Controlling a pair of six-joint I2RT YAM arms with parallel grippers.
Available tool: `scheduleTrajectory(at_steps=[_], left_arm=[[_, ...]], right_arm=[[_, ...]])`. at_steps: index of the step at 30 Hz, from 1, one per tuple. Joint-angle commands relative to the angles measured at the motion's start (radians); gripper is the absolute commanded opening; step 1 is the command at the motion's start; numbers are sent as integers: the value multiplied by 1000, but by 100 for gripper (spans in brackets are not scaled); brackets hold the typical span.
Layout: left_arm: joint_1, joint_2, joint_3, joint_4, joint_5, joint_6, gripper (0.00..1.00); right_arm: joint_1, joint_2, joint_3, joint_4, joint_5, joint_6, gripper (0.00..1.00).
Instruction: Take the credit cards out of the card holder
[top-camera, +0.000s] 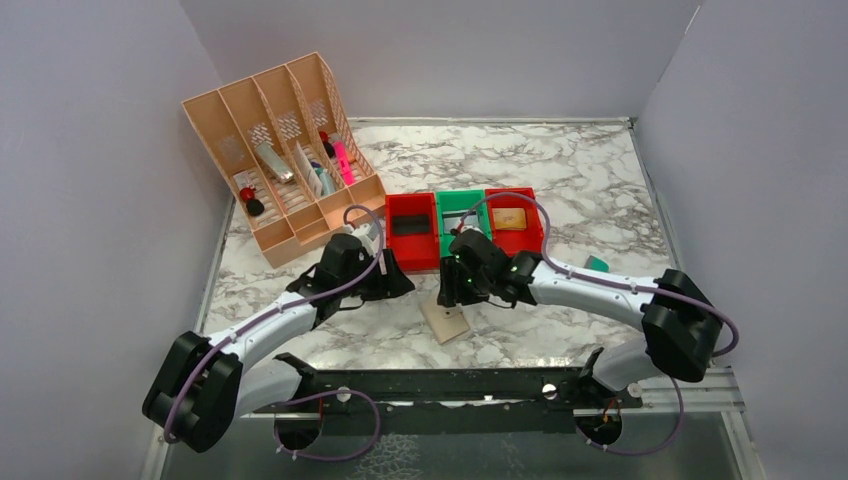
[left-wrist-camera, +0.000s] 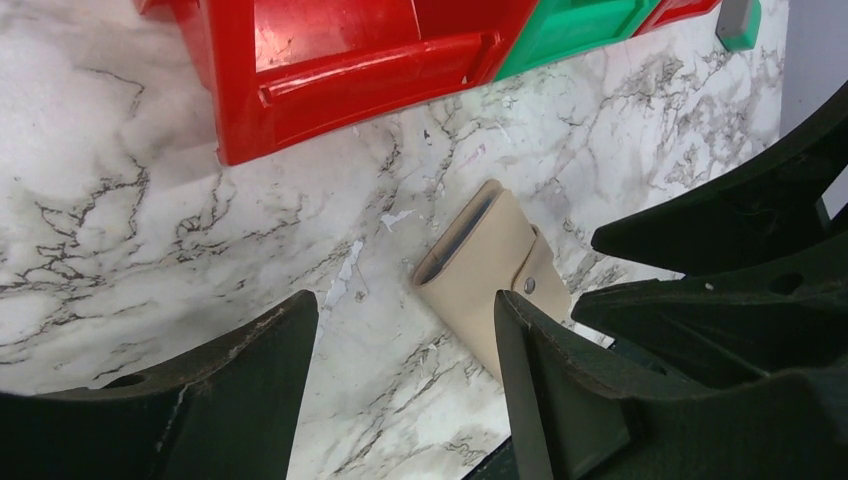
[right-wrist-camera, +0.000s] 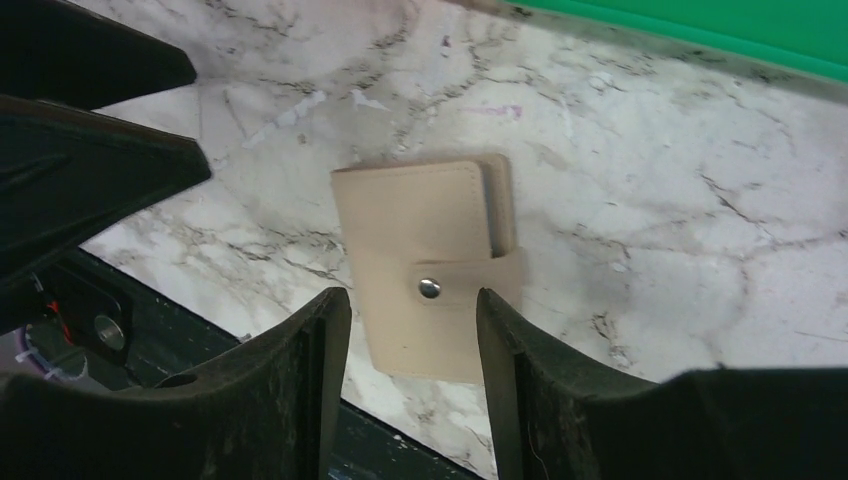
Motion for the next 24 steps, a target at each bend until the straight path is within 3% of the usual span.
scheduleTrajectory(at_steps=[1,14,24], left_arm=[[-7,-36,-25,50,33,-17,68],[-8,-79,-53,54,14,-28,64],[-26,-66,-68,101,99,-6,58]], right_arm=[[64,56,100,-94,88,-29,54],[119,229,114,-128,138,-20,50],[119,288,115,-217,257,46,37]])
